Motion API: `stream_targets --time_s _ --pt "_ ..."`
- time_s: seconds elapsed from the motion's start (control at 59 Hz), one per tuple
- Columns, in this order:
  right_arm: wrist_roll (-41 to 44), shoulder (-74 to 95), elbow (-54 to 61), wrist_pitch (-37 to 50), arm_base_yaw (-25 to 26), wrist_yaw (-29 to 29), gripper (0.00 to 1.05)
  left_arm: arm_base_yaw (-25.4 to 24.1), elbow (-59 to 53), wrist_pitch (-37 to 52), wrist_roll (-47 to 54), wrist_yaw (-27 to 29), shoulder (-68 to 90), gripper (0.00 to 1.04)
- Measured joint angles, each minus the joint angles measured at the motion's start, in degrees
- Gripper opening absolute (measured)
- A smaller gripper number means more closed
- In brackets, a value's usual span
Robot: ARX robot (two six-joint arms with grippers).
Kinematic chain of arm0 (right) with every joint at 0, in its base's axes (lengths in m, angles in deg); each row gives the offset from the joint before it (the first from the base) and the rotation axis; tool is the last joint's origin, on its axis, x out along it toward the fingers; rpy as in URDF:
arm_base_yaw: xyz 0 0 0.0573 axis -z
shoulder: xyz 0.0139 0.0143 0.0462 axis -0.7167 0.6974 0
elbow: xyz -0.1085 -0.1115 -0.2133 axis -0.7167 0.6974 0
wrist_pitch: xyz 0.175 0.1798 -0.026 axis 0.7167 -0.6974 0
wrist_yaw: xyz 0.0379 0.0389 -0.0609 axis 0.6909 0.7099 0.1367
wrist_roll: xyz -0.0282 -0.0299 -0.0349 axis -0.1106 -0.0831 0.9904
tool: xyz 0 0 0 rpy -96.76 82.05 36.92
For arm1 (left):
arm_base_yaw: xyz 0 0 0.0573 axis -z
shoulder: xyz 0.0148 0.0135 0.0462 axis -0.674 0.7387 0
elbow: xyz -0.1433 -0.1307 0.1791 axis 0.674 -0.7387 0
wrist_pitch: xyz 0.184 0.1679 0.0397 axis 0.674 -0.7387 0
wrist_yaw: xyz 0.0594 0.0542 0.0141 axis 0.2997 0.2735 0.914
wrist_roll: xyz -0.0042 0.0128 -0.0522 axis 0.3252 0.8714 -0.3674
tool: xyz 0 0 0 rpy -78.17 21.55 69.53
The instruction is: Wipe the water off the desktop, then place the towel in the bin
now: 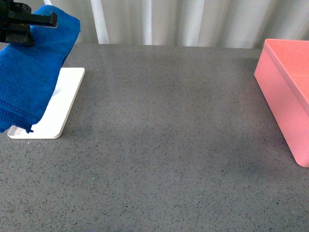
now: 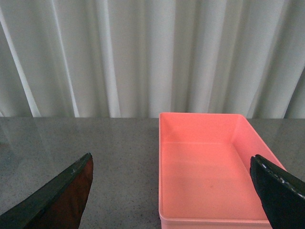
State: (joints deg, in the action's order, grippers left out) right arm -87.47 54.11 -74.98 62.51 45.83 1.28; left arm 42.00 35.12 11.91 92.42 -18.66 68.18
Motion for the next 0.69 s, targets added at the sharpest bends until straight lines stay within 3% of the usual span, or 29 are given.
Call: stream_targets --time_s 0.356,0.695 --pt "0.0 0.0 0.0 0.0 0.0 0.0 0.98 -0.2 -0.1 -1.9 -1.4 -4.5 -1.9 0.04" --pt "0.0 0.0 0.0 0.0 0.0 0.0 0.98 3.3 -1.8 -1.7 -10.6 -19.1 -16.9 0.04"
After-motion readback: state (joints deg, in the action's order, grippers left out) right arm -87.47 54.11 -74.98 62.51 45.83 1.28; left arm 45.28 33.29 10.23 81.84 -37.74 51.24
